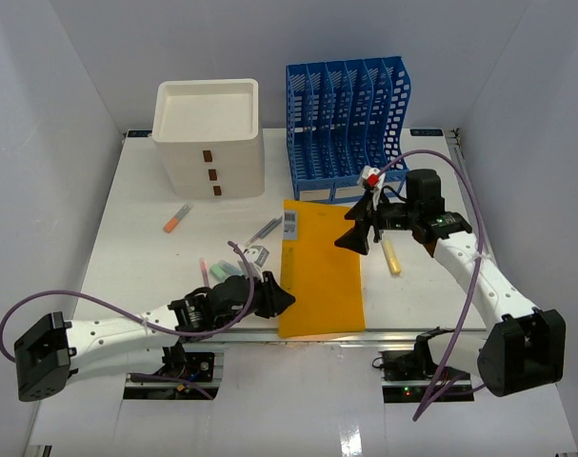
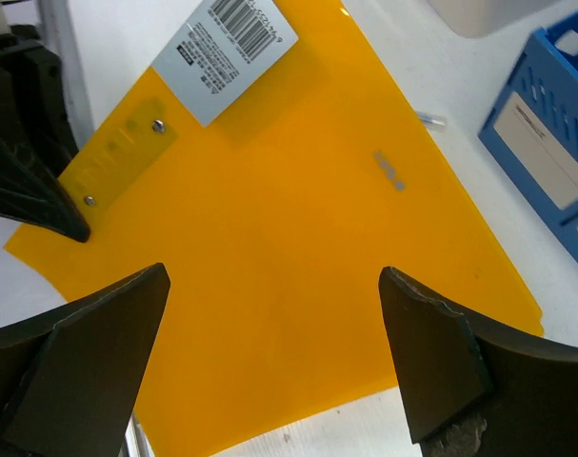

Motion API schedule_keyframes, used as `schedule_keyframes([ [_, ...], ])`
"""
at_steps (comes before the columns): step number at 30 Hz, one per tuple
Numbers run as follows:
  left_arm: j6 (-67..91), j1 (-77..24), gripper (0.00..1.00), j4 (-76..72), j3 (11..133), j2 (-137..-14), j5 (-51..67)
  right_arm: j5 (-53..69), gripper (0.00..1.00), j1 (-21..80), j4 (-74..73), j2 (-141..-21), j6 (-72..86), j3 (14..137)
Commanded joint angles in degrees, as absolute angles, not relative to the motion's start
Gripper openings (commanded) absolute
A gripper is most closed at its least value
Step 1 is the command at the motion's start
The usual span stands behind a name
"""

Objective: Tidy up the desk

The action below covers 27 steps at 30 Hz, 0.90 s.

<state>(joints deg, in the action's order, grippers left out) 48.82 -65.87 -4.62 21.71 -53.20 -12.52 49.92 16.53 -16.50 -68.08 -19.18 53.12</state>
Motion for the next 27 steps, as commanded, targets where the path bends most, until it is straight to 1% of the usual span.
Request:
schedule_keyframes([
  [1, 44.05, -66.27, 0.0, -2.82, 22.77, -46.91, -14.67, 66.21, 0.94, 10.88, -13.1, -69.76, -19.21, 55.27],
  [5, 42.13, -66.27, 0.0, -2.06, 22.89, -42.86, -14.87, 73.7, 0.93, 7.11, -13.44, -71.13, -22.24, 57.92],
  [8, 40.1, -66.27, 0.0, -1.7, 23.76, -42.46, -14.23, 74.09, 0.92, 6.62, -14.32, -72.07, -22.26, 60.67],
  [10, 39.18, -66.27, 0.0, -1.41, 24.62, -42.95, -14.22, 72.6, 0.92, 6.84, -13.78, -73.49, -17.5, 62.17],
  [13, 38.4, -66.27, 0.0, -1.32, 25.31, -43.5, -15.24, 67.02, 0.94, 6.86, -10.04, -73.17, -11.2, 60.64],
  [17, 37.55, -66.27, 0.0, -2.0, 25.83, -43.25, -16.77, 64.45, 0.94, 6.86, 4.2, -70.61, 1.94, 54.33],
  [19, 37.1, -66.27, 0.0, -2.63, 26.36, -43.27, -16.87, 63.15, 0.94, 7.06, 9.16, -69.38, 5.94, 53.06],
  [23, 35.87, -66.27, 0.0, -2.64, 27.62, -43.65, -17.64, 60.14, 0.94, 7.51, 8.31, -69.62, 6.95, 55.98],
  [25, 35.09, -66.27, 0.0, -2.64, 28.23, -44.34, -18.97, 57.07, 0.93, 8.84, 3.98, -70.1, 6.93, 59.51],
  [27, 34.54, -66.27, 0.0, -2.7, 28.98, -45.36, -20.3, 51.16, 0.9, 12.15, -1.14, -69.78, 6.58, 62.92],
])
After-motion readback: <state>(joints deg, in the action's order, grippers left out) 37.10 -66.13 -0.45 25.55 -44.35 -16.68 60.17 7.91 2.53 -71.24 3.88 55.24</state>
